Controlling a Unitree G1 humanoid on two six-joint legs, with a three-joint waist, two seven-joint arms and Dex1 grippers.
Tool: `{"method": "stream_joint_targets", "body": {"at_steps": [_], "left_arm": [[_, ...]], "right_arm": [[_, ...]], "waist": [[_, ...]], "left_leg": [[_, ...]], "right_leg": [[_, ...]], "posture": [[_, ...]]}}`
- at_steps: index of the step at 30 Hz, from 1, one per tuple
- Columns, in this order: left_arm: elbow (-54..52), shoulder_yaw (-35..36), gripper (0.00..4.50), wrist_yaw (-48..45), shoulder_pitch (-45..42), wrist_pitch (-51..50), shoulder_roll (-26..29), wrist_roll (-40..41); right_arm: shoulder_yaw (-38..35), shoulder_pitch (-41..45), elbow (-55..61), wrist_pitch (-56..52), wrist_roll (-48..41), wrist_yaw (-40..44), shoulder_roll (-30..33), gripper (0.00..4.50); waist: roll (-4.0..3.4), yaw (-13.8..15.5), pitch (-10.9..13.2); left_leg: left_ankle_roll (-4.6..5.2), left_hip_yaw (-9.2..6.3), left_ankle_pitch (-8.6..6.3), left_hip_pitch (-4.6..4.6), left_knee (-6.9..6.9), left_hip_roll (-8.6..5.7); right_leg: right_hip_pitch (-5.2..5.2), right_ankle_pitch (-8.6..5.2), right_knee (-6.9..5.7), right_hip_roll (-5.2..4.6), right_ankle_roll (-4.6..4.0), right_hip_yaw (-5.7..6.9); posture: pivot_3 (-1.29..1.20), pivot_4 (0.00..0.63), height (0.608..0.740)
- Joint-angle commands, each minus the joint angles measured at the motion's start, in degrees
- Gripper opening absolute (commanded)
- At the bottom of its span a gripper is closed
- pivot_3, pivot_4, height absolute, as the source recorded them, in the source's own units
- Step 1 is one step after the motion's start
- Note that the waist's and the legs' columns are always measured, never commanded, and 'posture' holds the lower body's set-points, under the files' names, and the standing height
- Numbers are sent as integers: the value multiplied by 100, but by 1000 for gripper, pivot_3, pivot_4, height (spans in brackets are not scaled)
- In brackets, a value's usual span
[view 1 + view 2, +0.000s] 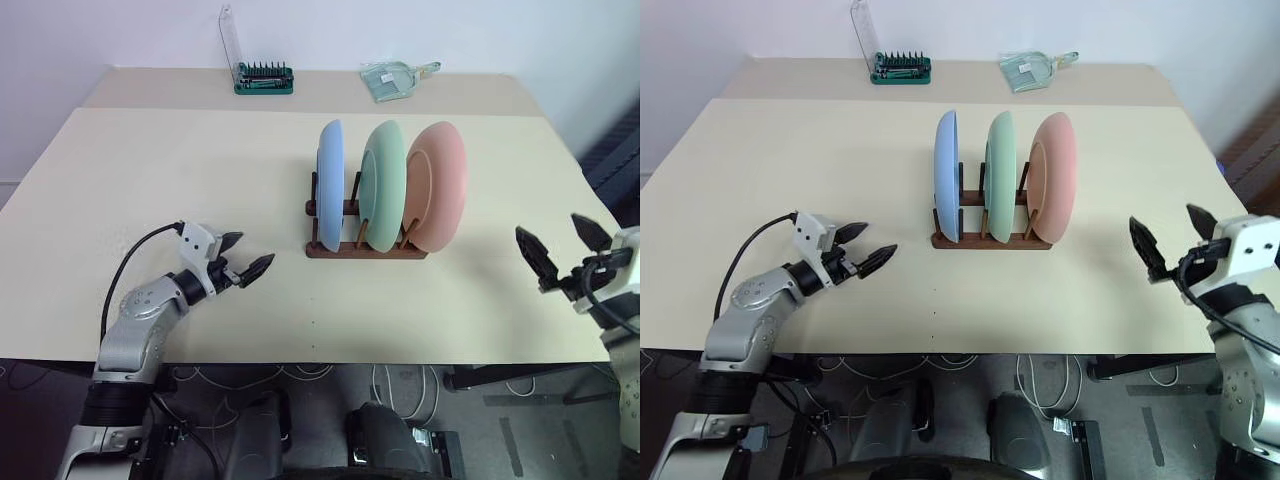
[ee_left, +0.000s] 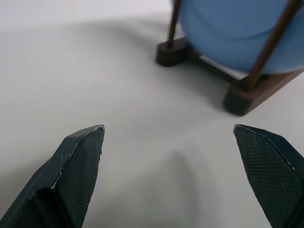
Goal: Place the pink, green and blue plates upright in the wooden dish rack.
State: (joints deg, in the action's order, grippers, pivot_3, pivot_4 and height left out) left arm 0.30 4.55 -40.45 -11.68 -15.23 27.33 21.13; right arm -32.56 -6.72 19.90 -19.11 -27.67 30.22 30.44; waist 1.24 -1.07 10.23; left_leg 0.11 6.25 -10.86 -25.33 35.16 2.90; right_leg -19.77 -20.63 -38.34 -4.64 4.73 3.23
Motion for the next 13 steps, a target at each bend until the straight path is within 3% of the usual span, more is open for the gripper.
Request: {"method": "stream_joint_targets", "body": {"at_steps": [1,13], "left_arm": [[-3,158,4500,67,-22,209,55,-105],[43,286,4500,371,169,356,-90,-203]], "right_arm": [[224,51,-325,428,276,162,79,4417],[913,499,-1824,1319,874,263,21,4417]], "waist": [[0,12,0],[-1,30,0]], "left_leg": [[0,0,0,0,0,-1],[-24,0,14,0,3,-1]], "right_leg": [[0,0,0,-1,0,0],[4,0,3,-2,1,1]], "posture": [[0,150,732],[0,150,732]]}}
